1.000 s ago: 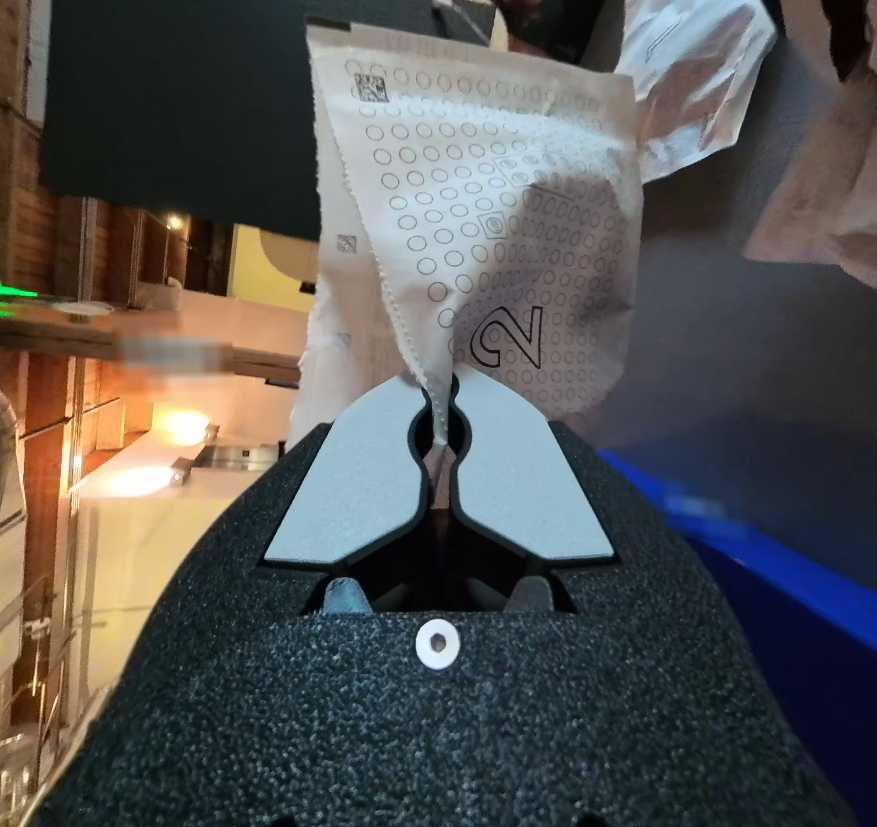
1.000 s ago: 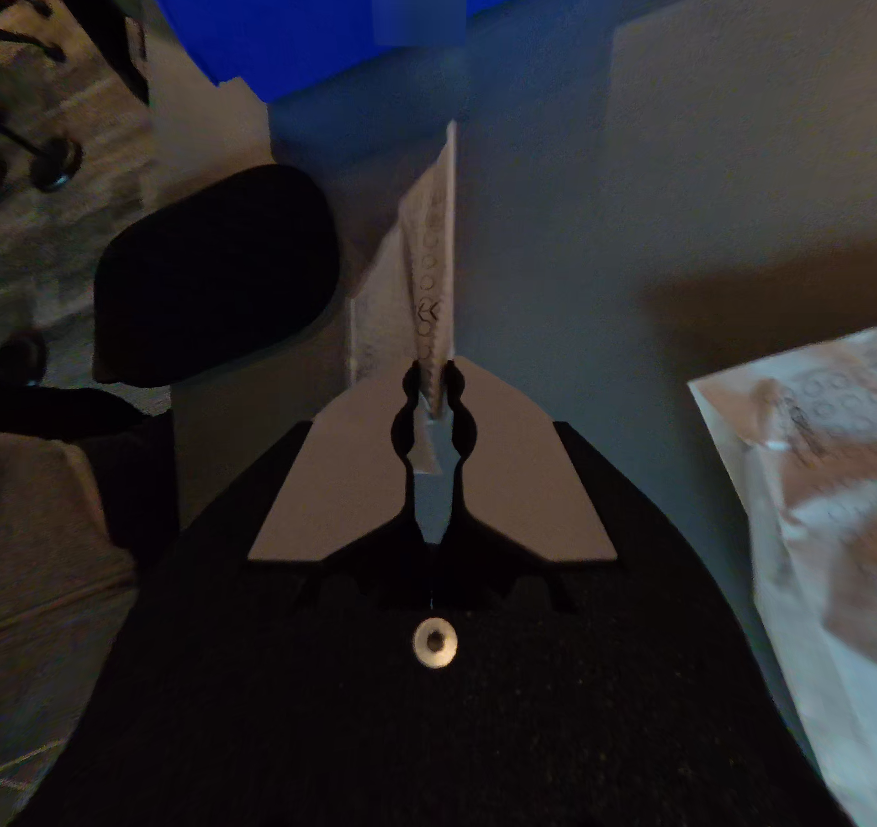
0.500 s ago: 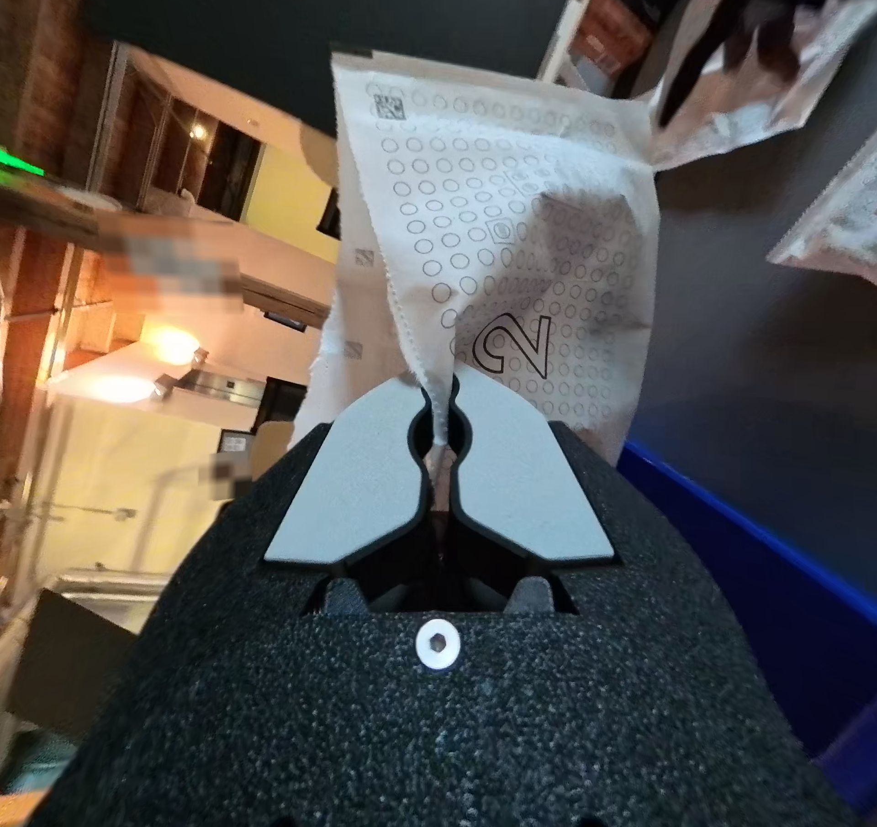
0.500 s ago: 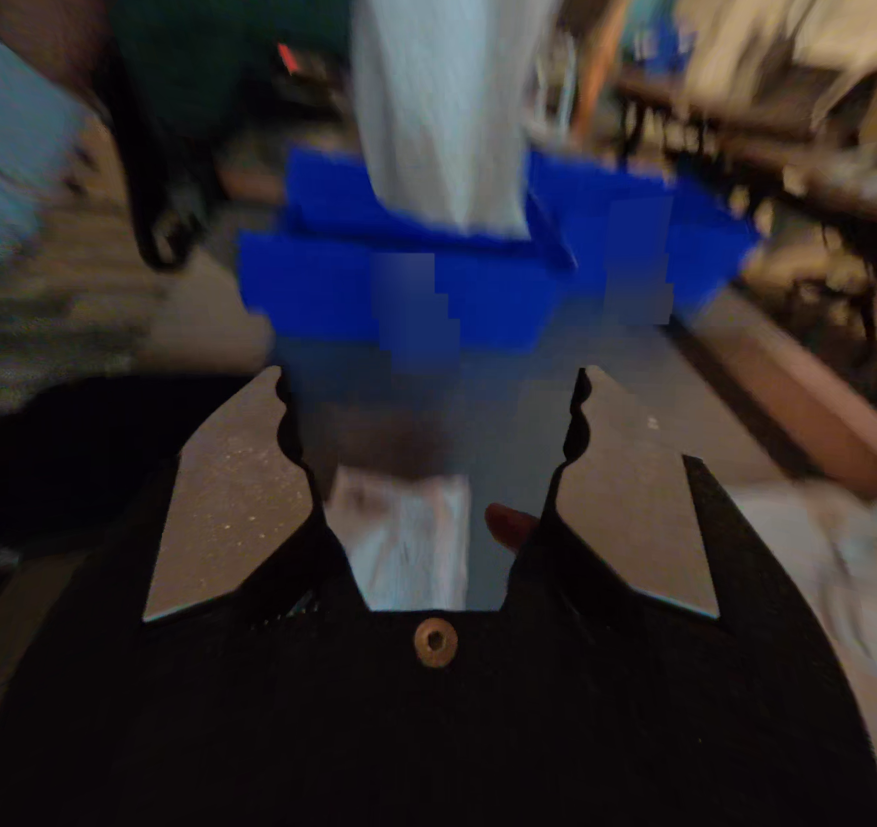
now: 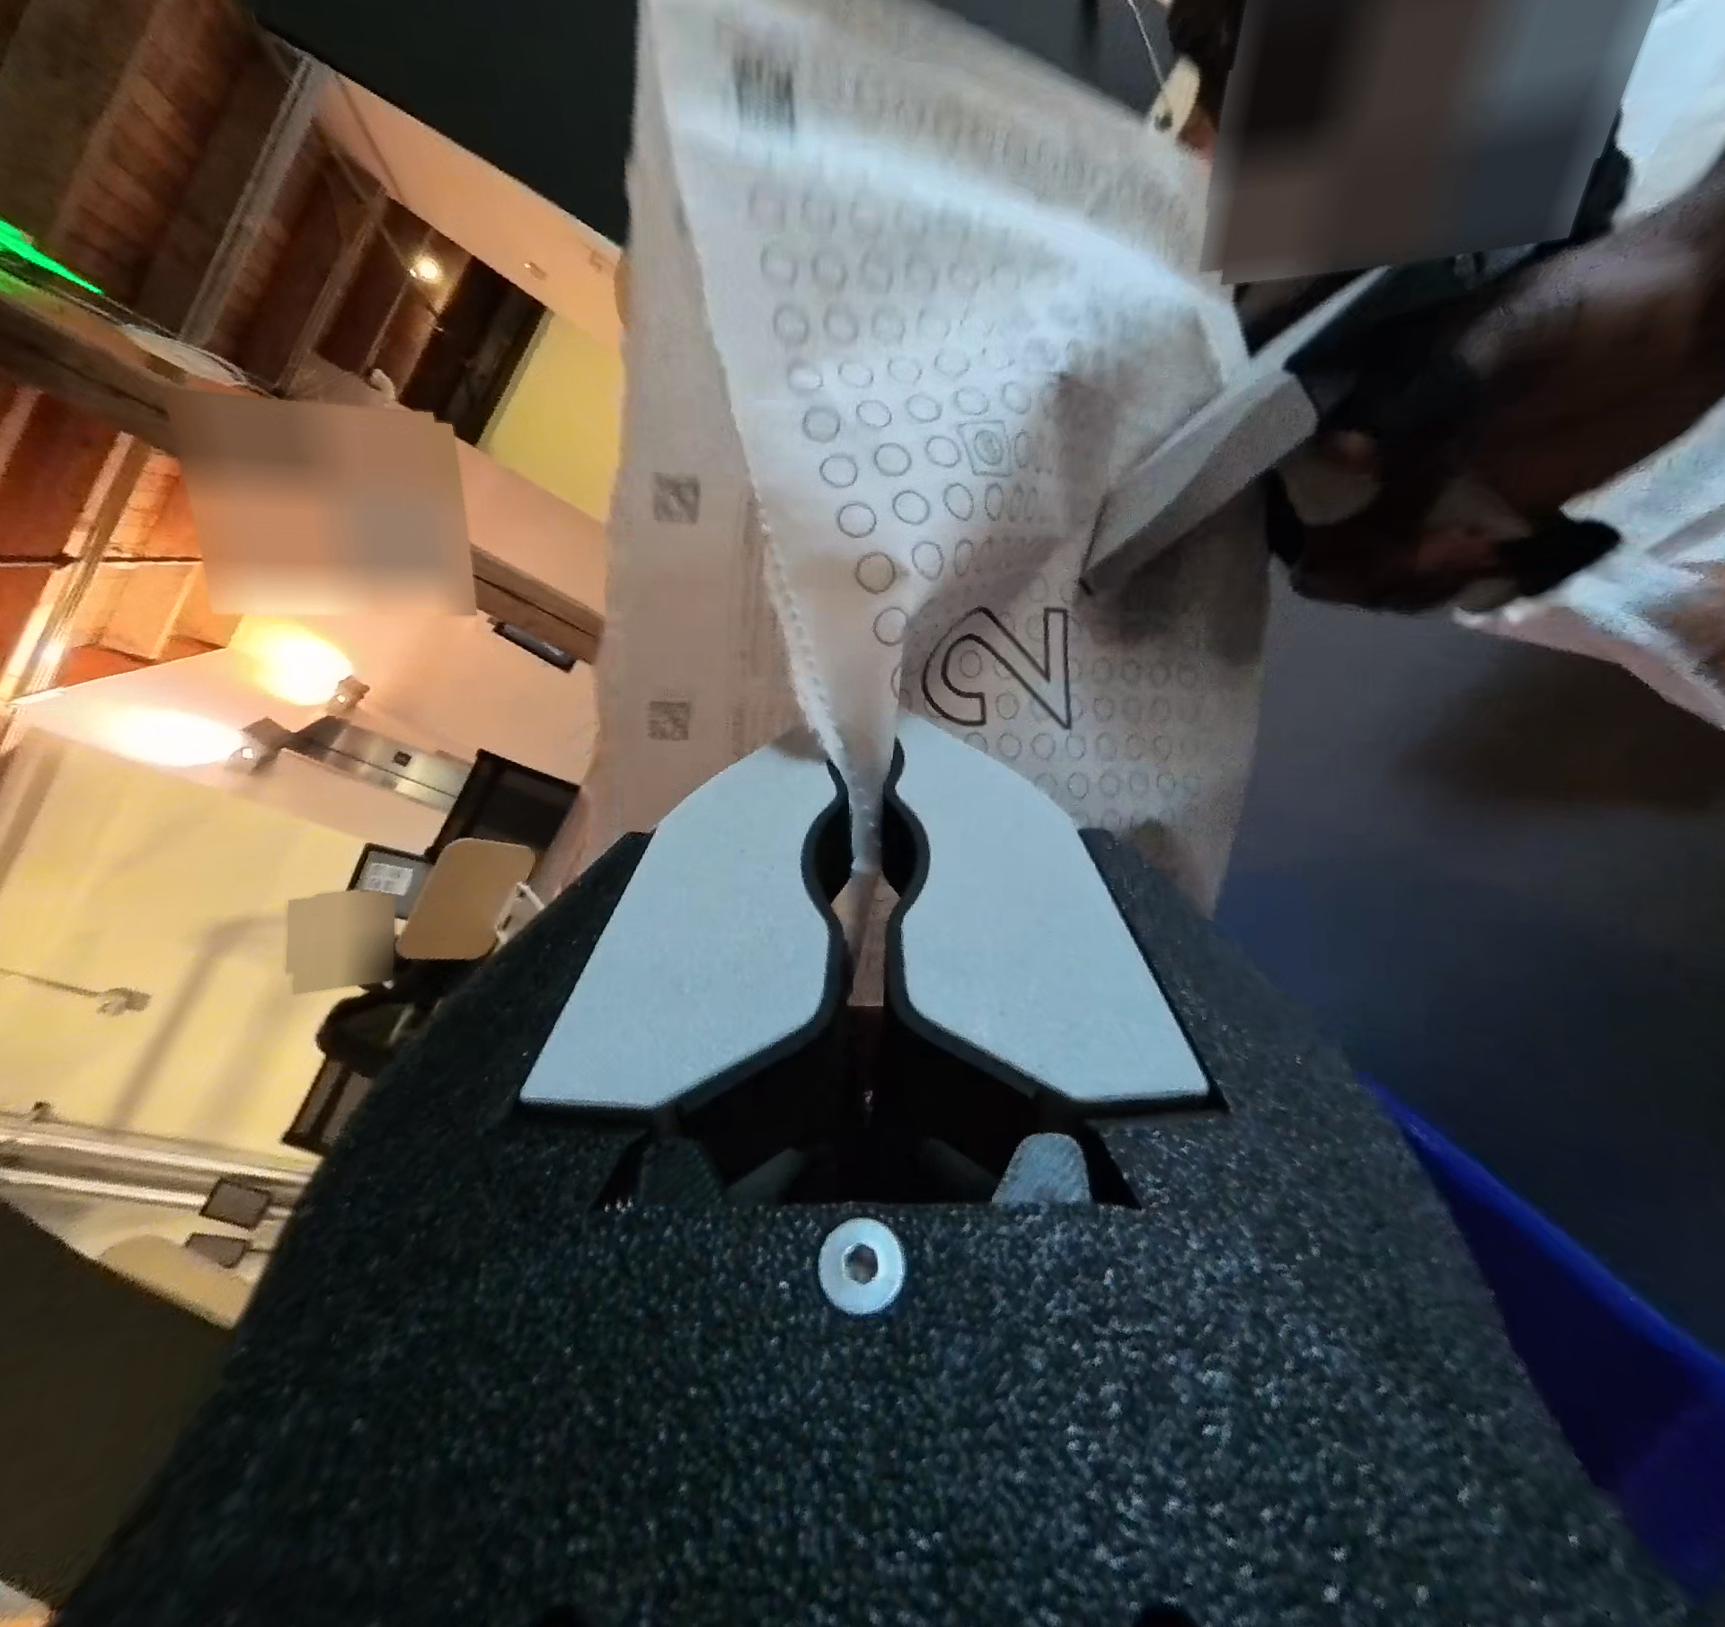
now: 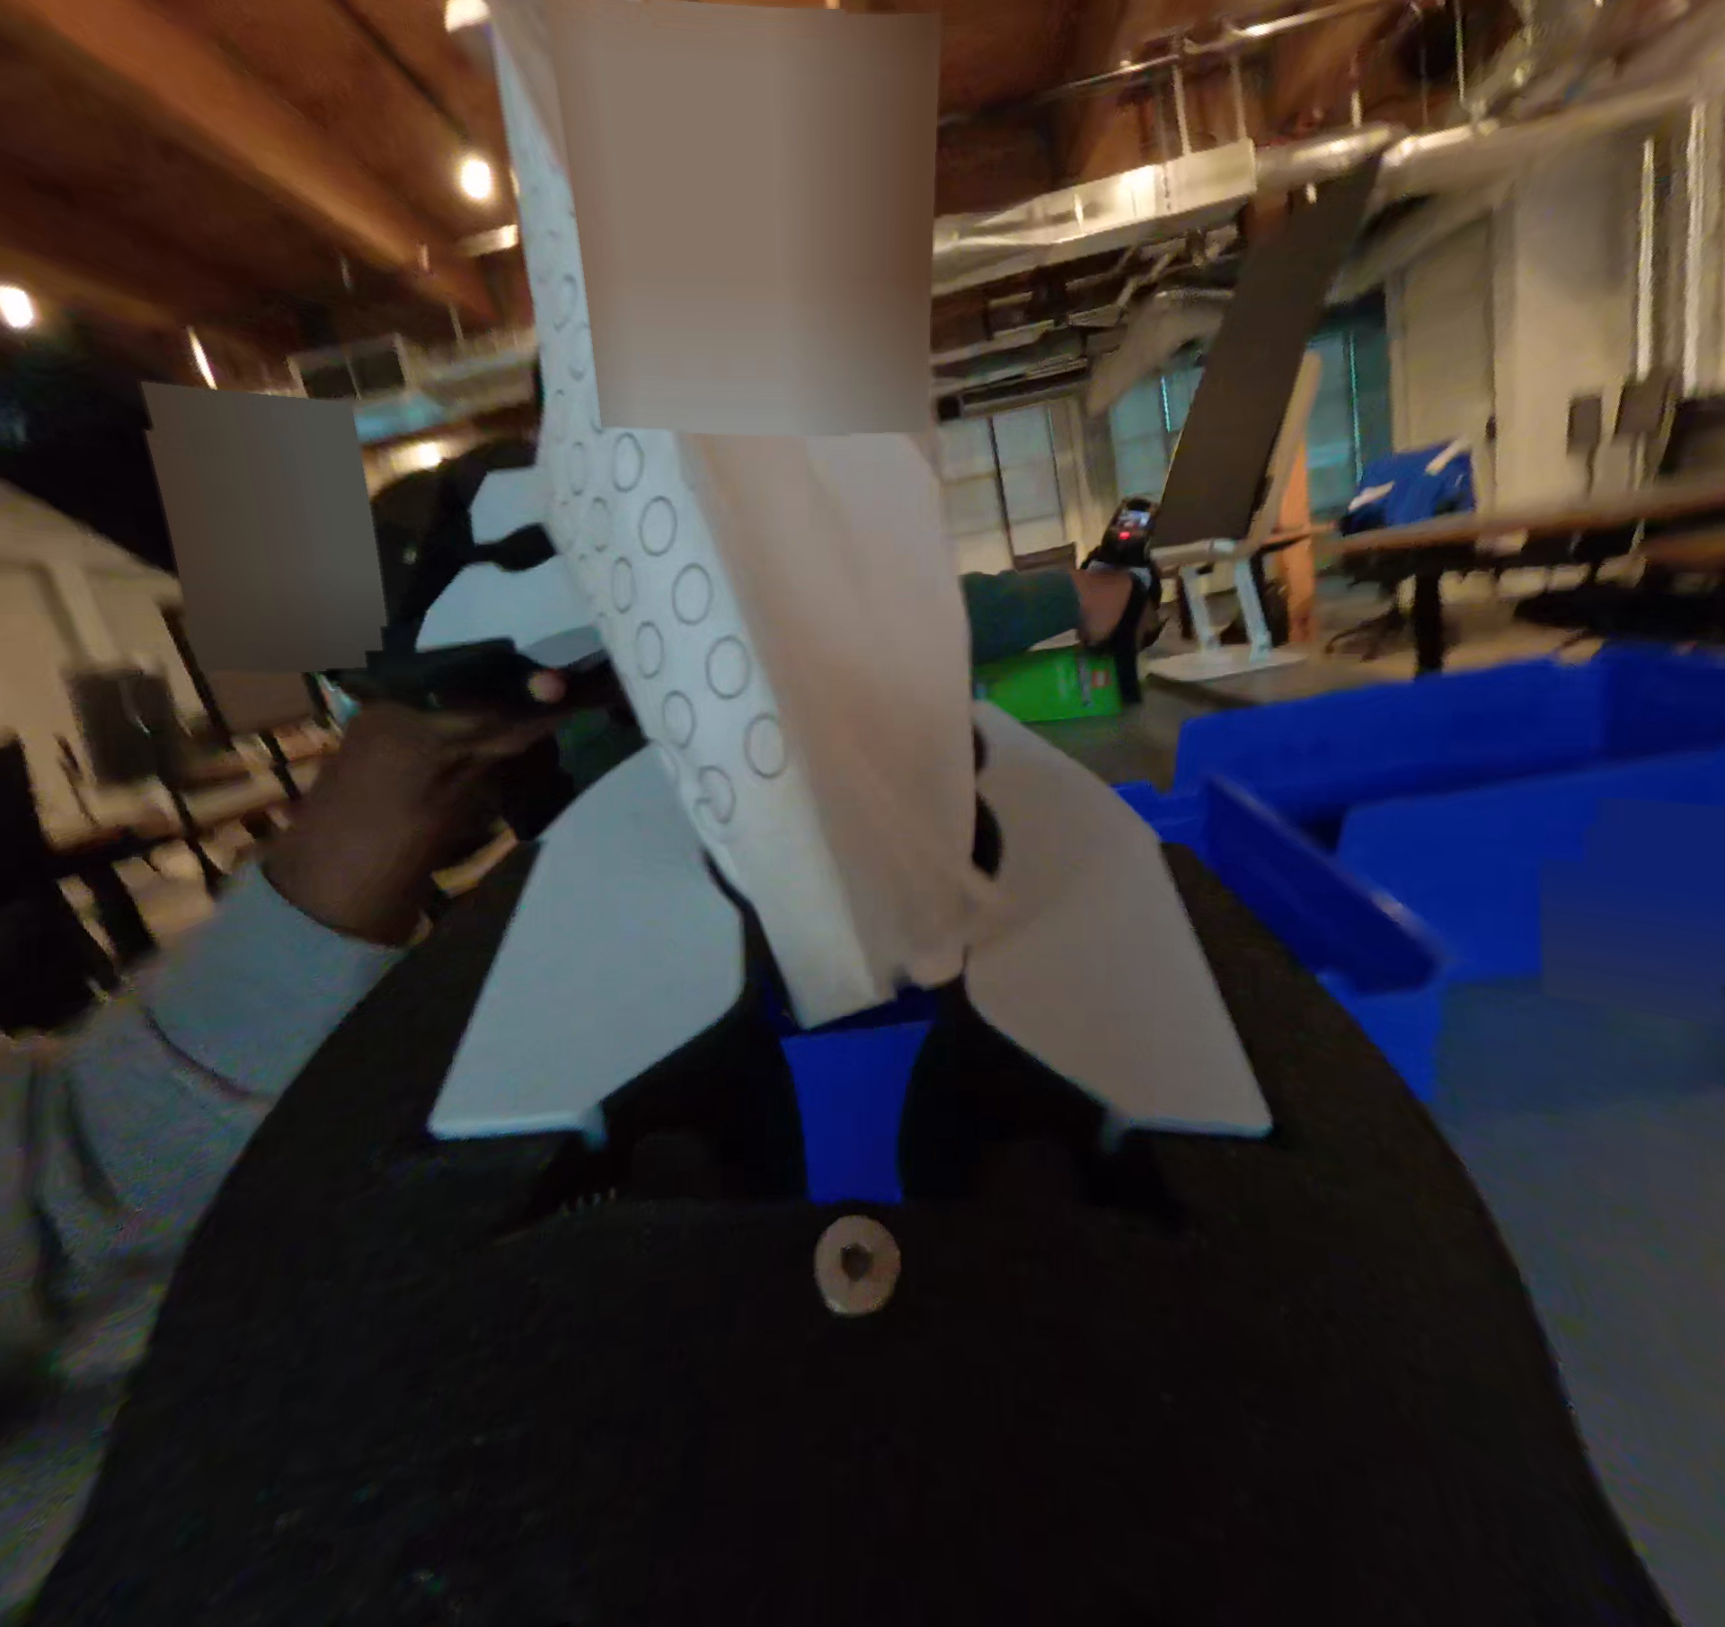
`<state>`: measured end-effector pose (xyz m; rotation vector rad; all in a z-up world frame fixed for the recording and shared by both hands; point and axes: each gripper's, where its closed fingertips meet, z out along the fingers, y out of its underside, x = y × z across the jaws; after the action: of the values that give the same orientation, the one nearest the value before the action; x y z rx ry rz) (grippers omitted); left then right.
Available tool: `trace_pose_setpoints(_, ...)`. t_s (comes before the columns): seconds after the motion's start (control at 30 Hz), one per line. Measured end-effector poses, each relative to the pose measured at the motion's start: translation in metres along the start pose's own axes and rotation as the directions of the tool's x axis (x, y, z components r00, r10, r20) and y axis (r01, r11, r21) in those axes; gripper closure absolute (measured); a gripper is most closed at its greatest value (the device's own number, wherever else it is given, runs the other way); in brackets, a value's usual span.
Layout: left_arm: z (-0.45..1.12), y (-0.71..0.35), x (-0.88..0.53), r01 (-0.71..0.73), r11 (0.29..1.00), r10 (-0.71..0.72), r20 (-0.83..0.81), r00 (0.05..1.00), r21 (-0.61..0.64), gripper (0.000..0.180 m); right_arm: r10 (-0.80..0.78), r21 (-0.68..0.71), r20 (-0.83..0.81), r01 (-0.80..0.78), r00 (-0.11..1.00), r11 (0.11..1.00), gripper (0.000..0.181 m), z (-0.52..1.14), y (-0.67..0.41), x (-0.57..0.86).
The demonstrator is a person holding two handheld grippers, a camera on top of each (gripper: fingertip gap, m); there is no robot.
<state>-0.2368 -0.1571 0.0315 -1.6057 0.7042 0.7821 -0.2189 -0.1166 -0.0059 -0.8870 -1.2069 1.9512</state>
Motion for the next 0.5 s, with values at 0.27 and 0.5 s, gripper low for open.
trace_pose_setpoints(0.27,0.0017,0.0055,0.0038,-0.010,1.000,0.010,0.014,1.000,0.006,0.172,-0.204,-0.018,0.037,0.205,0.978,0.979,0.163,-0.0044,0.0007,-0.0035)
trace_pose_setpoints(0.5,0.0016,0.0030,0.0053,-0.036,0.999,0.036,0.024,0.999,0.007,0.165,-0.281,-0.004,0.037,0.281,0.959,0.960,0.161,-0.0096,0.0025,-0.0014)
